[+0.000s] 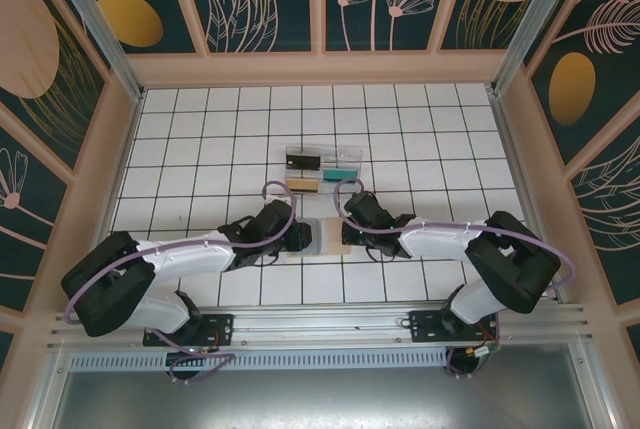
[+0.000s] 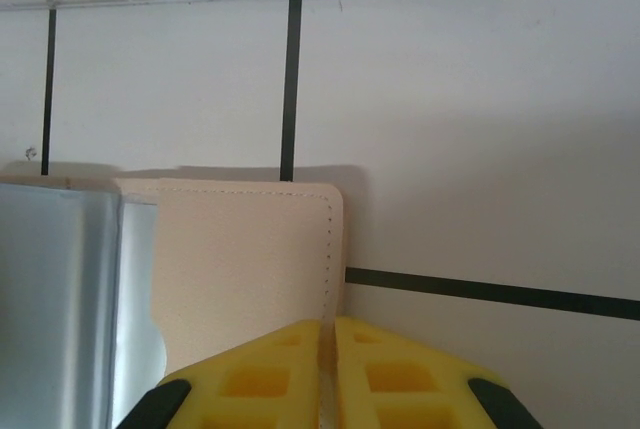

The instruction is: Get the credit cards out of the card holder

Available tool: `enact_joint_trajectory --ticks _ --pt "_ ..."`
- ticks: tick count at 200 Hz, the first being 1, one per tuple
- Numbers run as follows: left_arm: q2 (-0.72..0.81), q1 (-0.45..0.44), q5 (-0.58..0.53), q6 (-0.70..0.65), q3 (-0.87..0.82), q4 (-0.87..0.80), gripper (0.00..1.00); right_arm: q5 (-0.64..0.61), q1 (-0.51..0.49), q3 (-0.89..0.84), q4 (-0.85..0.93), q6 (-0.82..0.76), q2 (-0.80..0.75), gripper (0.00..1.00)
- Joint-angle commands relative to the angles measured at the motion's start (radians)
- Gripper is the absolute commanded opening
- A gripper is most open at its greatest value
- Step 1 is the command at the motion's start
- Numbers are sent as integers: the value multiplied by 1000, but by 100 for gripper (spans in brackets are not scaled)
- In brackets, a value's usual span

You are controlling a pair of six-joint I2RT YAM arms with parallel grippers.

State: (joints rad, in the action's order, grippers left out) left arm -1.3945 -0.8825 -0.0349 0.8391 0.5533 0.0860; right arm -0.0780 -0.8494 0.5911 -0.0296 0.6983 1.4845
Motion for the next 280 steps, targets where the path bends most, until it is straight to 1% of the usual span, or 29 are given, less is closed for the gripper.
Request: enact_joint_trajectory --ticks 1,29,78,143,171,184,196,217,241,280 --pt "-24 4 -23 2 1 7 38 6 -5 -17 -18 22 3 12" --pt "-27 5 -65 15 4 -21 38 3 -5 -22 -20 22 -1 12" --pt "-33 4 -66 17 -1 -23 39 9 -5 -25 -31 25 4 12" --pt "-80 4 17 9 -7 42 39 12 -7 -25 -33 28 5 12" --pt "-59 4 42 5 -14 70 40 12 -7 -27 -36 29 5 12" --pt "-43 4 55 2 -19 89 43 14 -7 -28 -39 29 8 12" --pt "-38 4 67 -4 -23 98 44 15 -7 -28 -42 32 11 12" --pt "-44 4 92 -10 -17 109 50 18 -7 -28 -43 33 15 12" --pt "-43 4 121 -9 -19 135 62 18 -7 -27 -45 33 17 12" --pt "-31 4 148 -14 -16 162 64 17 -8 -27 -45 35 20 12"
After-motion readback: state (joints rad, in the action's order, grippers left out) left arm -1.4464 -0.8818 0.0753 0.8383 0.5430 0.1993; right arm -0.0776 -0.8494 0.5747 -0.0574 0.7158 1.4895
